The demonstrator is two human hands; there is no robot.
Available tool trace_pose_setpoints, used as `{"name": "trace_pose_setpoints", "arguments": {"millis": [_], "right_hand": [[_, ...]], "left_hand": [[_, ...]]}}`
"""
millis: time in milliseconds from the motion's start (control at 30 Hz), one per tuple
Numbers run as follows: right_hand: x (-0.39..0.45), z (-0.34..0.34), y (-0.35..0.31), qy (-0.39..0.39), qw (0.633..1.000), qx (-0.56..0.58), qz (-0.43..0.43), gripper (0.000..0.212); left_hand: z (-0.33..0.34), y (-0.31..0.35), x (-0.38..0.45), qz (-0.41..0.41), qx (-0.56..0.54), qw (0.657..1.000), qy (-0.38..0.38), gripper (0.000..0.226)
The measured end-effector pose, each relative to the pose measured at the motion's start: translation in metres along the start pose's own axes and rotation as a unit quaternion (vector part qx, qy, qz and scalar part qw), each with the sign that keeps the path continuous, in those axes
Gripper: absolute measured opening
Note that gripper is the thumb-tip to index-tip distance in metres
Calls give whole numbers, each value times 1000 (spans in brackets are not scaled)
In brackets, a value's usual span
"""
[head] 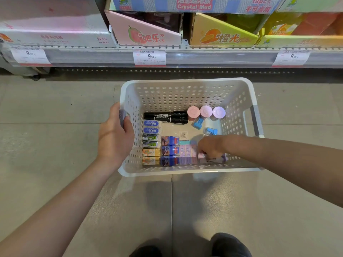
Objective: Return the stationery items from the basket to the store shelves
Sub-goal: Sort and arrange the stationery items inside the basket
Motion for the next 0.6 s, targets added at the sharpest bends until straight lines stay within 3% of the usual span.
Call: {"name": "trace_pose_setpoints", "arguments": {"millis": [167,233,300,367,433,500,600], "right_hand": [[-6,-15,9,24,998,23,53,28],[-10,-23,13,42,993,96,58,37],[-11,-29,16,47,976,206,48,35],[-12,-32,17,53,944,324,38,18],[-12,-32,17,45,906,420,36,15],[-12,-31,17,37,885,463,34,14],[-9,-29,19,41,895,444,22,24]], "left_hand": [[0,1,-1,-1,2,1000,3,34],[-1,2,-1,2,4,1000,6,33],[-1,1,-1,3,8,1000,9,33],[0,1,0,0,10,1000,12,33],[0,0,0,-3,10,1000,12,34],[0,0,0,-3,9,1000,8,34],[0,1,-1,-4,4,1000,1,34]]}}
Point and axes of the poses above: each hand's wrist, its own x-axis towards the middle knuckle, its own z-axis out of the palm, y = z × x, the point moved 4 cm from there along x, towards the middle knuckle, and after that the axes turned 3 degrees about x, right-handed, at the moved point
